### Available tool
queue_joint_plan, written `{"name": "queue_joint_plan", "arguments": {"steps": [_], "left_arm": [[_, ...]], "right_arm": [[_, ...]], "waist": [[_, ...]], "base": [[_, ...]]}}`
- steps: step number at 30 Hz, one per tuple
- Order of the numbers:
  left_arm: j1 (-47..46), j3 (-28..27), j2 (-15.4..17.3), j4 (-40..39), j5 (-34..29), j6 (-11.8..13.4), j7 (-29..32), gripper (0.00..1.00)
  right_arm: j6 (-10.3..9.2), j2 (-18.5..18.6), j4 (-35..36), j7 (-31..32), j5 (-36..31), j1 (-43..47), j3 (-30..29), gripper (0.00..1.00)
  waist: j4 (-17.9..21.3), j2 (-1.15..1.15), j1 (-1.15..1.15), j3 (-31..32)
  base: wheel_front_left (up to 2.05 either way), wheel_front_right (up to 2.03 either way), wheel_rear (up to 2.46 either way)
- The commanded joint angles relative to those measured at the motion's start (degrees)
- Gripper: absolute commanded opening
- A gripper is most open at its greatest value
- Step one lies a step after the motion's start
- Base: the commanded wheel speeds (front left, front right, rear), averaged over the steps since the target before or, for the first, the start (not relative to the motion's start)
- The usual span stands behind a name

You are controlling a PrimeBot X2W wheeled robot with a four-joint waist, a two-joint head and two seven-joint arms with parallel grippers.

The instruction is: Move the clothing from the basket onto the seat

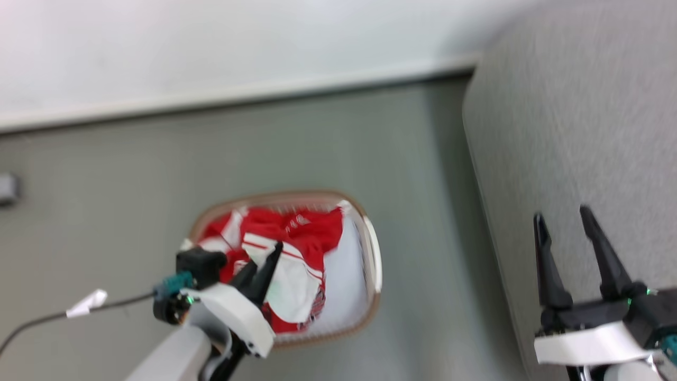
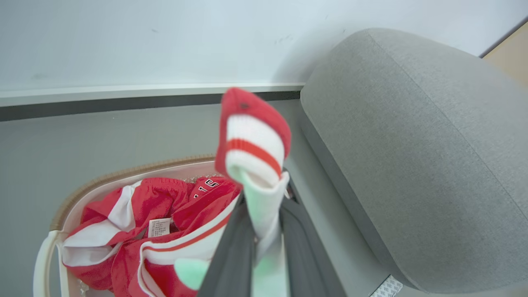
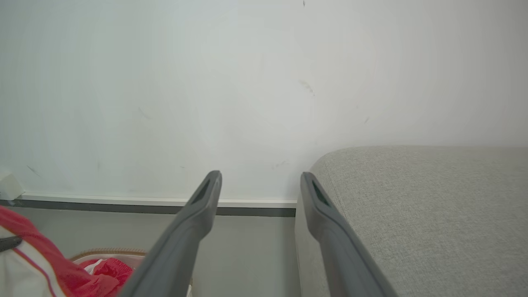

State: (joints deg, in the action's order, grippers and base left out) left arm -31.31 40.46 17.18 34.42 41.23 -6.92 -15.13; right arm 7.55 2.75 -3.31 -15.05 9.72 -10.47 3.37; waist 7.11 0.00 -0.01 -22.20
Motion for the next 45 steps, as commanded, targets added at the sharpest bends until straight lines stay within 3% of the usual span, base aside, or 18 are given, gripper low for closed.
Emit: {"name": "queue_joint_plan", "arguments": {"steps": [1,11,26,34,40,45], "left_arm": [[1.8,-0.6,-0.3,-1.3,-0.6,0.5,0.0,0.00],[10.1,-1.6,0.9,-11.3,-2.3,4.2,0.4,0.00],[13.3,-3.2,5.7,-26.1,-1.7,9.9,4.6,0.00],[12.8,-2.9,5.9,-31.7,-1.6,11.0,6.1,0.00],[11.4,-2.3,4.6,-33.7,-1.9,11.5,6.9,0.00],[10.4,-0.7,3.5,-35.2,-2.4,11.0,7.8,0.00]], "right_arm": [[-0.12,0.2,-0.3,-0.2,-0.2,1.7,-0.3,1.00],[-0.12,0.2,-1.8,-0.2,-0.2,9.6,-0.9,1.00],[-0.12,0.2,-0.1,-0.2,-1.4,11.6,0.8,1.00],[-0.12,0.7,0.0,-0.2,-5.5,7.5,13.6,1.00],[-0.12,3.3,-4.3,-0.1,-4.9,0.9,26.9,1.00],[-0.13,4.0,-9.3,-0.1,-5.1,-4.2,33.4,1.00]], "waist": [[-4.0,0.00,0.01,9.2],[-5.6,0.00,0.01,21.4],[-5.0,0.00,0.01,24.6],[-5.5,0.00,0.01,24.6],[-5.9,0.00,0.01,24.6],[-6.4,0.00,0.01,24.9]], "base": [[0.00,0.00,0.00],[0.00,0.00,0.00],[0.00,0.00,0.00],[0.00,0.00,0.00],[0.00,0.00,0.00],[0.00,0.00,0.00]]}}
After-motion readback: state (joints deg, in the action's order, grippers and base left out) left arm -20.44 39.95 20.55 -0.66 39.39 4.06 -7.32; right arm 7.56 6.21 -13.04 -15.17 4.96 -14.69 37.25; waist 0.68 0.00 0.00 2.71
